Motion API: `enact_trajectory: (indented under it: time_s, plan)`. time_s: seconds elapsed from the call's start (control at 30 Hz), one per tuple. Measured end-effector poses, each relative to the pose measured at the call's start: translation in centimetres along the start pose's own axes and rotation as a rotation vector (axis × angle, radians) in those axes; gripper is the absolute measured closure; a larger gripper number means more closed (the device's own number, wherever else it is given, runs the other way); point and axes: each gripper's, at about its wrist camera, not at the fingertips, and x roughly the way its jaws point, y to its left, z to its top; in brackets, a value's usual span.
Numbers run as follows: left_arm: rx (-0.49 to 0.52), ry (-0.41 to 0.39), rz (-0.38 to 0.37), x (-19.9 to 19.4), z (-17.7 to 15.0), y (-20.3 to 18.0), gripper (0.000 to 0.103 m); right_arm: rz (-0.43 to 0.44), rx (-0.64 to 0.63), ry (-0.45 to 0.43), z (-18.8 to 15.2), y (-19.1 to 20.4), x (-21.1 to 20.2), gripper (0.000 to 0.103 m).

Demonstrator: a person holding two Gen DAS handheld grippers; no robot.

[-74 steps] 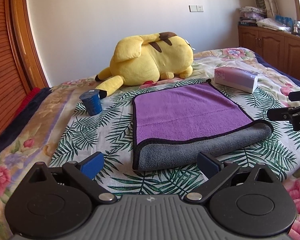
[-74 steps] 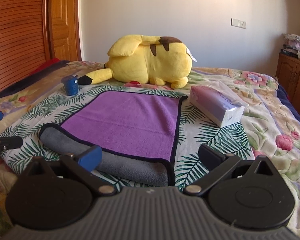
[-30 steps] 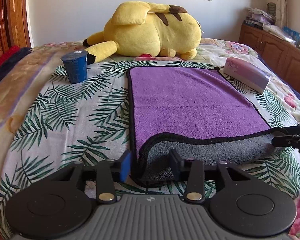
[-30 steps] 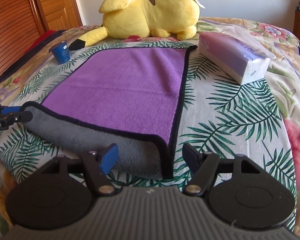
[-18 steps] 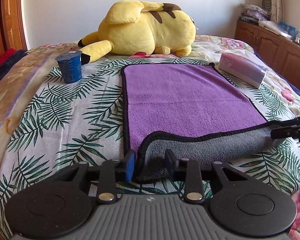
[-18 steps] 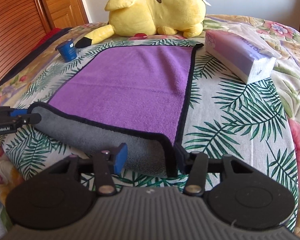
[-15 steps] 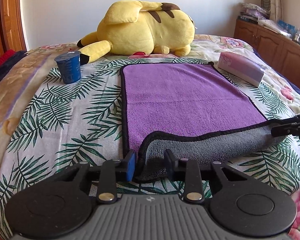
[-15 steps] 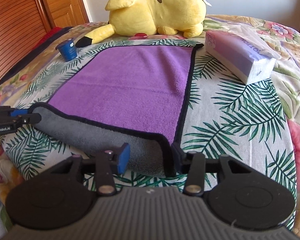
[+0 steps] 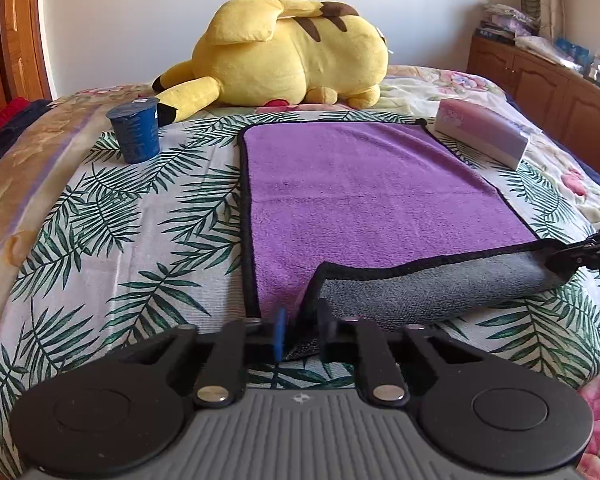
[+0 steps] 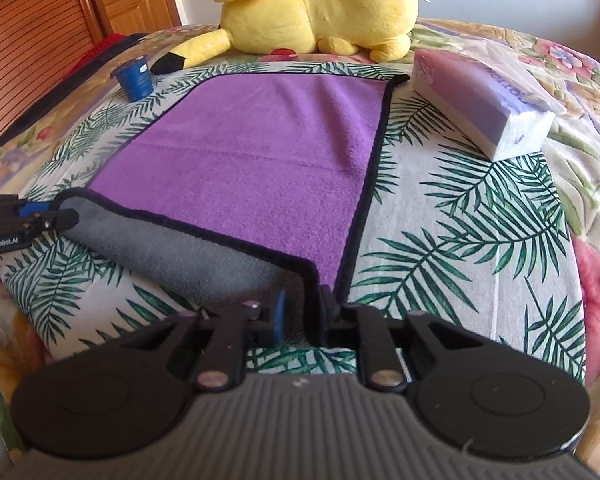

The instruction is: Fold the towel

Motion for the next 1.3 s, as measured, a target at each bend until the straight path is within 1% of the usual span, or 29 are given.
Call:
enact_trajectory:
  time_s: [0.07, 0.13, 0.3, 0.4, 0.87, 1.3]
  plan:
    - [0.004, -0.011, -0.003, -0.2, 0.1, -0.1, 0.103, -0.005, -0.001, -0.009, 0.0, 0.0, -0.1, 0.095]
    - [-0.001, -0.024, -0.010, -0.4, 0.2, -0.1, 0.103, 0.002, 0.006, -0.019, 0.1, -0.1, -0.2, 0.099]
    - [-0.013, -0.067, -0.016, -1.1, 0.7, 0.0, 0.103, 0.001, 0.008, -0.083, 0.3, 0.0, -1.0, 0.099]
    - [-0.016, -0.081, -0.020, -1.5, 0.9, -0.2, 0.103, 0.015, 0.017, -0.096, 0.6, -0.2, -1.3, 0.099]
    - [0.001, -0.151, -0.018, -2.9, 1.9, -1.0, 0.103, 0.016, 0.006, -0.173, 1.2, 0.0, -2.5, 0.099]
    - [0.014, -0.176, -0.028, -1.4, 3.9, -0.8, 0.103, 0.018, -0.024, -0.220, 2.1, 0.0, -2.3, 0.099]
